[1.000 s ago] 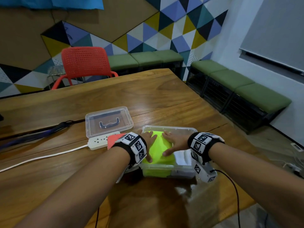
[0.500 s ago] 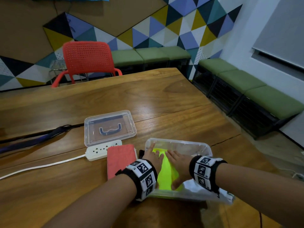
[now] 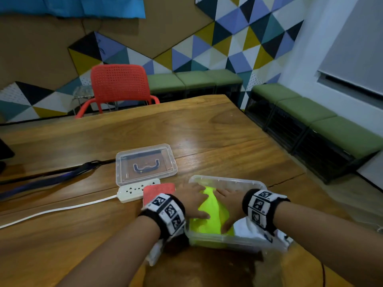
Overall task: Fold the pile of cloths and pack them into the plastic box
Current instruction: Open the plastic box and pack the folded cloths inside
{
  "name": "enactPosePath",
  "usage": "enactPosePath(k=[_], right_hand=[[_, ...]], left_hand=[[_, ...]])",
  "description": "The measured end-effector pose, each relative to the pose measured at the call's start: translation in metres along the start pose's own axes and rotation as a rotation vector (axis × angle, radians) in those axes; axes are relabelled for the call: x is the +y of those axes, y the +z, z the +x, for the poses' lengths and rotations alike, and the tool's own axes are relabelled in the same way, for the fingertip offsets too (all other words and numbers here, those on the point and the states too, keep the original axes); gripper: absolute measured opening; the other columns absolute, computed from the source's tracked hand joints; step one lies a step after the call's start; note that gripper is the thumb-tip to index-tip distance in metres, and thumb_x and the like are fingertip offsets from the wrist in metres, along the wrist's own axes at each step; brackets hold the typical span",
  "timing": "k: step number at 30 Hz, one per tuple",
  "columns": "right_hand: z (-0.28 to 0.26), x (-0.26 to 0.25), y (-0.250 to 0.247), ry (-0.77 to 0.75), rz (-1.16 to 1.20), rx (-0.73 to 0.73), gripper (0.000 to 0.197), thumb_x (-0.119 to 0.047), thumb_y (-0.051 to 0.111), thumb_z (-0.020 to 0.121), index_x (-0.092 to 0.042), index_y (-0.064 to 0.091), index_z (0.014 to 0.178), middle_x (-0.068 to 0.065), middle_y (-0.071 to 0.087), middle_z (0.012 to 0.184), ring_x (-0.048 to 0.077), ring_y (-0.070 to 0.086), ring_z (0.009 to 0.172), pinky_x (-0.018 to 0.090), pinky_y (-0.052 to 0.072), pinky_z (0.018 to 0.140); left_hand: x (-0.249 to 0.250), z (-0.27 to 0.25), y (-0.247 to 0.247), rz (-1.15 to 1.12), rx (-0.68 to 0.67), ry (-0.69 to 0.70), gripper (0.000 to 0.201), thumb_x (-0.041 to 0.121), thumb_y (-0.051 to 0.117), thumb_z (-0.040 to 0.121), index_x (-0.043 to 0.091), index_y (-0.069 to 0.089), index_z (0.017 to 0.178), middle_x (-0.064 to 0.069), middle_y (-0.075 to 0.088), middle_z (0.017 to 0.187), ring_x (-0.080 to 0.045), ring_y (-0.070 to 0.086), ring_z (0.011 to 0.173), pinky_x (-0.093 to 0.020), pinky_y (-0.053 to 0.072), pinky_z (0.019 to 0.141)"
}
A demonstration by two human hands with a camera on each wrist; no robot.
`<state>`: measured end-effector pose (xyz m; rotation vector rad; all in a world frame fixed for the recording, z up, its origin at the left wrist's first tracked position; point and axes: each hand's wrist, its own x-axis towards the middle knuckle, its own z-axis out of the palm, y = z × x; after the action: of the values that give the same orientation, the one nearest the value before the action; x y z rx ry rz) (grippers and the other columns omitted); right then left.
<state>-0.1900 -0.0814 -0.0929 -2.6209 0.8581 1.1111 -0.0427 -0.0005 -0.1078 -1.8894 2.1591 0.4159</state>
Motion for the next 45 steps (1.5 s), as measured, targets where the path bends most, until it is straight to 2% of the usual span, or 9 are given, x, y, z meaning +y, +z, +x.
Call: enactPosePath(k=[4,11,14,20,25,30,35,41,45], right_hand=[[-0.021,-0.001,-0.033,-0.015,0.051,0.048,0.08,-0.051,0.055,0.087,-0.01,0.021,0.148,0.009,0.024,0.154,0.025,0.027,0.14,0.034,0.024,0.112],[-0.029,-0.037,-0.053,-0.066,0.108,0.395,0.041,-0.03,0.049,0.095,-0.018,0.047,0.135,0.007,0.049,0.136,0.025,0.048,0.123,0.032,0.04,0.097],[-0.028,-0.065,-0.051,-0.042,0.089,0.377,0.033,-0.022,0.045,0.096,-0.014,0.054,0.127,0.007,0.054,0.13,0.026,0.052,0.118,0.033,0.042,0.093],[-0.016,-0.07,-0.035,0.138,0.043,0.049,0.02,-0.004,0.049,0.091,-0.003,0.049,0.071,0.007,0.043,0.068,0.026,0.046,0.066,0.032,0.039,0.07],[-0.006,-0.07,-0.032,0.126,0.103,-0.088,0.036,-0.009,0.037,0.098,0.001,0.05,0.13,0.015,0.054,0.098,0.024,0.044,0.076,0.031,0.042,0.07],[-0.004,-0.054,-0.032,0.149,0.303,0.041,0.034,-0.016,0.043,0.097,0.001,0.06,0.121,0.017,0.061,0.123,0.03,0.06,0.098,0.032,0.049,0.074],[-0.004,-0.05,-0.043,0.047,1.111,0.499,0.031,-0.016,0.043,0.098,0.007,0.06,0.109,0.015,0.062,0.102,0.021,0.057,0.076,0.022,0.042,0.059],[-0.004,-0.072,-0.064,-0.249,1.932,0.387,0.056,-0.048,0.05,0.091,-0.004,0.05,0.126,0.015,0.06,0.118,0.03,0.059,0.105,0.038,0.051,0.086],[-0.028,-0.053,-0.066,-0.331,2.064,0.403,0.029,-0.034,0.046,0.095,-0.01,0.055,0.108,0.009,0.063,0.098,0.02,0.061,0.084,0.03,0.053,0.078]], left_hand=[[-0.045,-0.029,0.008,-0.265,0.351,-0.192,0.048,0.032,0.049,0.093,0.022,0.039,0.139,-0.001,0.037,0.143,-0.019,0.041,0.128,-0.035,0.036,0.105],[-0.079,-0.044,0.06,-0.561,0.233,-0.768,0.07,0.046,0.056,0.087,0.014,0.026,0.142,-0.014,0.039,0.14,-0.032,0.042,0.128,-0.043,0.037,0.104],[-0.078,-0.04,0.07,-0.851,0.195,-0.863,0.074,0.043,0.06,0.087,0.002,0.028,0.14,-0.021,0.04,0.141,-0.036,0.043,0.128,-0.039,0.036,0.103],[-0.076,-0.03,0.064,-0.789,0.257,-0.918,0.062,0.039,0.064,0.084,0.002,0.044,0.129,-0.02,0.046,0.132,-0.034,0.048,0.121,-0.038,0.038,0.101],[-0.076,-0.029,0.053,-0.882,0.339,-0.815,0.037,0.022,0.057,0.088,0.0,0.053,0.117,-0.02,0.059,0.118,-0.033,0.057,0.104,-0.034,0.043,0.085],[-0.08,-0.037,0.028,-1.171,0.545,-0.662,0.035,0.018,0.049,0.091,0.004,0.047,0.124,-0.017,0.061,0.113,-0.026,0.054,0.089,-0.03,0.042,0.077],[-0.084,-0.046,-0.016,-1.344,0.693,-0.576,0.03,0.012,0.052,0.09,0.006,0.048,0.12,-0.015,0.059,0.105,-0.03,0.058,0.096,-0.034,0.047,0.082],[-0.04,-0.042,-0.066,-1.713,0.702,-0.314,0.016,0.017,0.048,0.096,0.009,0.052,0.109,-0.01,0.061,0.091,-0.023,0.058,0.077,-0.035,0.05,0.073],[-0.008,-0.029,-0.075,-1.744,0.657,-0.27,0.021,0.024,0.046,0.098,0.008,0.055,0.106,-0.014,0.063,0.096,-0.026,0.06,0.084,-0.036,0.05,0.076]])
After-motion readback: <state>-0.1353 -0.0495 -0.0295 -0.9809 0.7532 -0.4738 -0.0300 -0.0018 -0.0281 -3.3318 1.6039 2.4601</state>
